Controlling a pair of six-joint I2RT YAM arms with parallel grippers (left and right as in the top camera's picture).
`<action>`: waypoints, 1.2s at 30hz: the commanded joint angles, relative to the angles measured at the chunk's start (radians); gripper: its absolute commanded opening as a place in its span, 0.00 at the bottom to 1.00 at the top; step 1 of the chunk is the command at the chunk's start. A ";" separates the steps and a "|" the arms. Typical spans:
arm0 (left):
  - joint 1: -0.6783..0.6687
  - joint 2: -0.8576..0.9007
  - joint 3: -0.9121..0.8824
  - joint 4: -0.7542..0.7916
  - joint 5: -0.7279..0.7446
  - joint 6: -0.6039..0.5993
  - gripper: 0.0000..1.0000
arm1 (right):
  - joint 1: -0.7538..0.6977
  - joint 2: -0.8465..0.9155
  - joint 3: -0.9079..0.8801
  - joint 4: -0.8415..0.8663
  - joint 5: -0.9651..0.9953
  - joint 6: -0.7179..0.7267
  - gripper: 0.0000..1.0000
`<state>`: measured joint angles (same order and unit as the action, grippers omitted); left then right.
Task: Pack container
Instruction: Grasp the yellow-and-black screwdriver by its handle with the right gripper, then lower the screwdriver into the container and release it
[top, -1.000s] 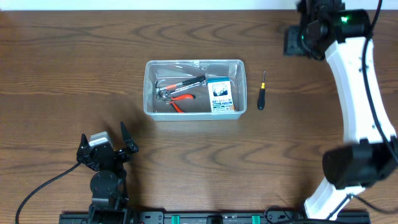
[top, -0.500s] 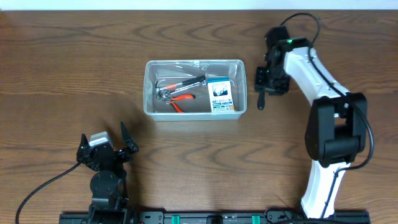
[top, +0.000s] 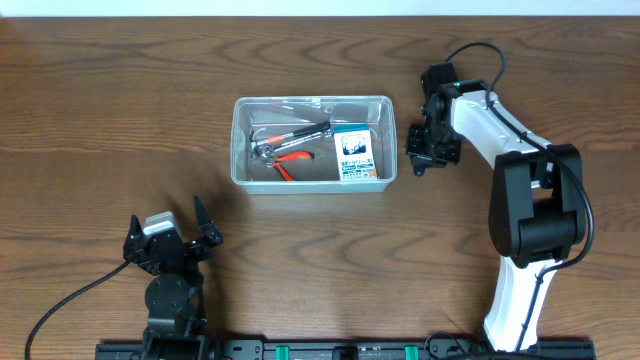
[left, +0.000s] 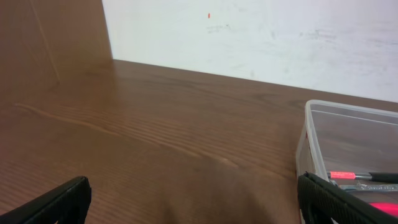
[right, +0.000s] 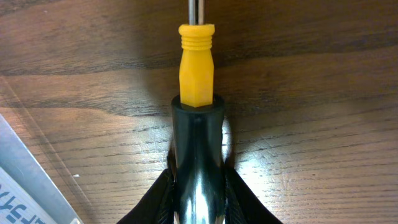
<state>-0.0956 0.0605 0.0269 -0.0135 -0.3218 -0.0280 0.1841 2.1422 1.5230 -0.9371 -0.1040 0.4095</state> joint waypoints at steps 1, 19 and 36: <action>-0.003 -0.004 -0.023 -0.027 -0.020 0.002 0.98 | 0.000 0.011 -0.018 0.015 0.000 0.000 0.15; -0.003 -0.004 -0.023 -0.027 -0.020 0.002 0.98 | 0.227 -0.224 0.443 -0.062 -0.111 -0.658 0.01; -0.003 -0.004 -0.023 -0.027 -0.020 0.002 0.98 | 0.469 0.069 0.340 0.003 -0.032 -1.465 0.01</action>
<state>-0.0956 0.0605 0.0269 -0.0135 -0.3218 -0.0280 0.6624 2.1937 1.8603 -0.9348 -0.1429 -0.9768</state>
